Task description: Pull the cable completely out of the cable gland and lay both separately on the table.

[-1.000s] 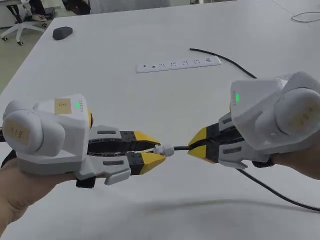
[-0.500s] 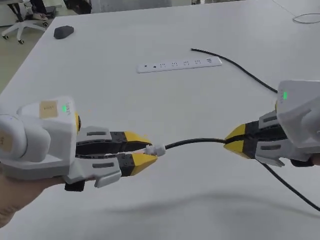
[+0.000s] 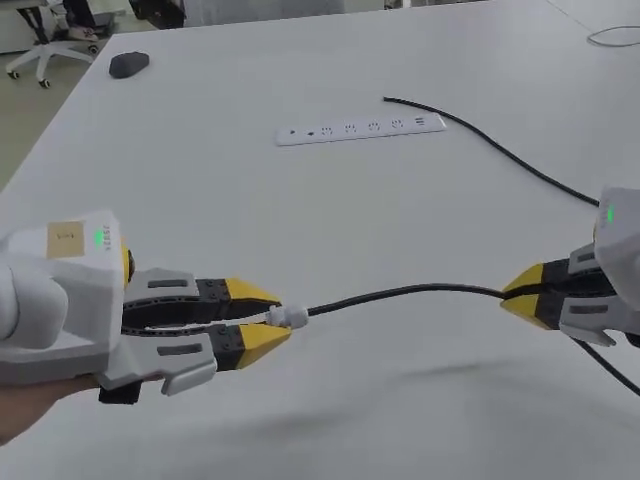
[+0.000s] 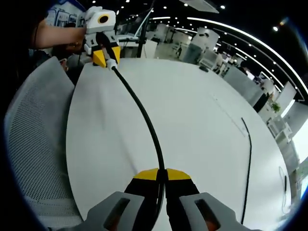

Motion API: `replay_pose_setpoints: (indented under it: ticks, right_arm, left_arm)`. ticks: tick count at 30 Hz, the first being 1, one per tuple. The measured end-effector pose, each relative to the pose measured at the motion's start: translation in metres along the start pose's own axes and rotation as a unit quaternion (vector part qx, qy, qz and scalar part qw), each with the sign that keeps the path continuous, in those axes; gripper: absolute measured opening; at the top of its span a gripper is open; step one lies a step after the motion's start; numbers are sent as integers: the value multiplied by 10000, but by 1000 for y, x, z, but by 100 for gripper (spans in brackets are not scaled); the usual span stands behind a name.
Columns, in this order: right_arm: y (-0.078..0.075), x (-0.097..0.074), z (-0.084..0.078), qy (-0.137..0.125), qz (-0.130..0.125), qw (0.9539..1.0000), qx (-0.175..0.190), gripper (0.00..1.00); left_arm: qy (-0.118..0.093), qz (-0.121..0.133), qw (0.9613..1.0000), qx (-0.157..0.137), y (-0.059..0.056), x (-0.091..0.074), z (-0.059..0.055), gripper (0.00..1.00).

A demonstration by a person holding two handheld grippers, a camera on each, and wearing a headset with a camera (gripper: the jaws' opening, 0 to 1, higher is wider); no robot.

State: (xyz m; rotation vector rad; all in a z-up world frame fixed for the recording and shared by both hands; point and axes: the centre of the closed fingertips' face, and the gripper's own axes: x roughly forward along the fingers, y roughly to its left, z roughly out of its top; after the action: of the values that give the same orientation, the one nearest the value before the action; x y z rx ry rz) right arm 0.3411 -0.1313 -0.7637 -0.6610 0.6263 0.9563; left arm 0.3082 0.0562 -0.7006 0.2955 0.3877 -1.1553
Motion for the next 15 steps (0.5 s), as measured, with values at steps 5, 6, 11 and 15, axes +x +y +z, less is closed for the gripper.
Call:
replay_pose_setpoints:
  ticks: [5,6,11,15]
  right_arm:
    - [10,7,-4,84,129,9999,1,0]
    - [10,9,-5,95,118,9999,-3,0]
    - [10,11,-7,239,66,9996,-149,0]
    - [14,14,-5,280,200,9994,-26,14]
  left_arm:
    - [63,33,10000,-13,1,0,-5,15]
    - [63,37,10000,-39,1,1,-6,15]
    - [-1,30,10000,-83,2,1,-4,15]
    - [68,105,9999,-75,7,1,-8,15]
